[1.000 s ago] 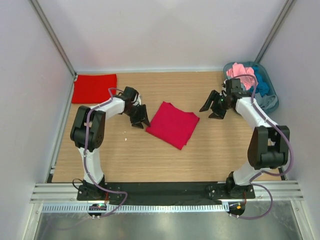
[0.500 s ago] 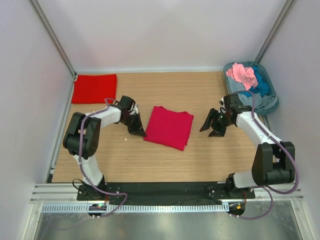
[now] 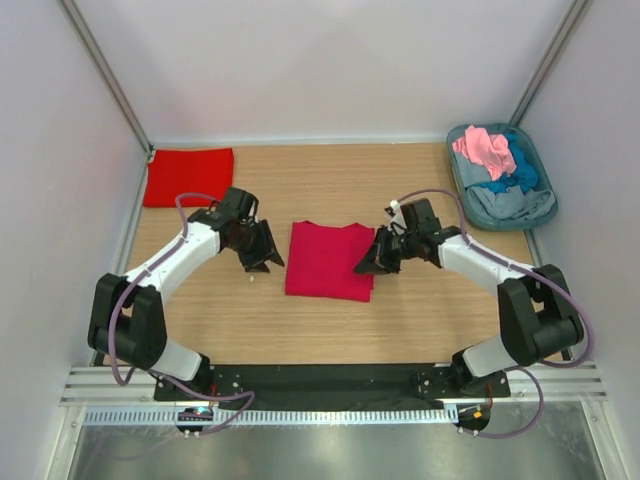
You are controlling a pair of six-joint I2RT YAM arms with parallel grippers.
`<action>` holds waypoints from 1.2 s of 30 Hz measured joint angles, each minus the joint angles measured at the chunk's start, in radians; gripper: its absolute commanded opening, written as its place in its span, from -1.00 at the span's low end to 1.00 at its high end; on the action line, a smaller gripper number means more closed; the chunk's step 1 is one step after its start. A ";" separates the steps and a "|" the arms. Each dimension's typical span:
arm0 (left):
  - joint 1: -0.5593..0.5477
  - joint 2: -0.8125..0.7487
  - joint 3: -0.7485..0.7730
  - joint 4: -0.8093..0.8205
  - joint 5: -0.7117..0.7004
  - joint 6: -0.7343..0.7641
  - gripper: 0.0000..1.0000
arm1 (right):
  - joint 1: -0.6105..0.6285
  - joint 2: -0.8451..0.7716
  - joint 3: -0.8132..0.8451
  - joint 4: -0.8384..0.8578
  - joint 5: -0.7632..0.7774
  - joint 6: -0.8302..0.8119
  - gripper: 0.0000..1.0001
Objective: Fold and stack the t-shirts
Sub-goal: Fold the tshirt
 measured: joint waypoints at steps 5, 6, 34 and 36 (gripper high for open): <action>0.002 0.073 0.129 0.101 0.066 0.001 -0.13 | 0.034 0.124 -0.071 0.355 -0.166 0.188 -0.98; 0.002 0.111 0.154 0.136 0.087 0.001 -0.14 | 0.034 0.153 -0.071 0.404 -0.190 0.209 -0.98; 0.053 0.461 0.446 0.195 0.163 0.159 0.04 | 0.010 0.217 0.017 0.251 -0.215 0.031 0.05; 0.053 0.385 0.421 0.184 0.162 0.162 0.04 | -0.002 0.171 0.057 0.160 -0.146 -0.009 0.16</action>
